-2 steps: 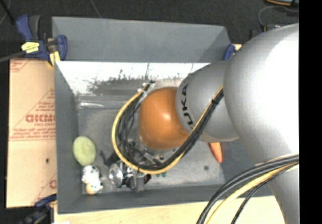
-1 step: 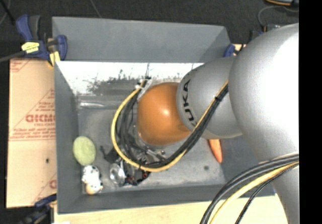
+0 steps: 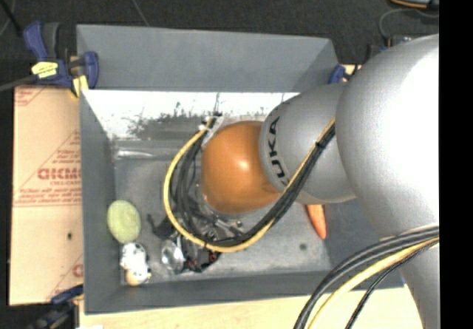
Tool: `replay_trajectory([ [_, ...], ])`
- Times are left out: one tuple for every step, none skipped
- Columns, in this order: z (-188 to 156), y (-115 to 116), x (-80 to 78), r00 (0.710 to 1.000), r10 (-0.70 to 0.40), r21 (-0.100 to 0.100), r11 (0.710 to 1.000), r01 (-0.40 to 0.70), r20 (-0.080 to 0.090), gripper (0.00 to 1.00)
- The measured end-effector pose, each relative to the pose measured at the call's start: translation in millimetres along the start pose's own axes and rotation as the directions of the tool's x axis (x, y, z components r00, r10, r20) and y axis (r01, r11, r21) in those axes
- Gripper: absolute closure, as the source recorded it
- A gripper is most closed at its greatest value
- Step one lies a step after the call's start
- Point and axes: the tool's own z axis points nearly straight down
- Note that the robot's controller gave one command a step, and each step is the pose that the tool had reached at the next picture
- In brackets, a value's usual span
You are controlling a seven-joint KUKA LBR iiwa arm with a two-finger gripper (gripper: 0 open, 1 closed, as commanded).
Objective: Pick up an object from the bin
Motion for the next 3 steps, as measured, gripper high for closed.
replay_trajectory([
  [-3.7,0.0,0.8,1.0,0.001,0.0,1.0,-0.001,-0.001,1.0],
  [-16.6,-0.1,0.5,1.0,0.002,0.0,1.0,-0.002,0.0,1.0],
  [-22.8,-0.5,-0.6,1.0,0.002,0.001,1.0,-0.002,0.004,1.0],
])
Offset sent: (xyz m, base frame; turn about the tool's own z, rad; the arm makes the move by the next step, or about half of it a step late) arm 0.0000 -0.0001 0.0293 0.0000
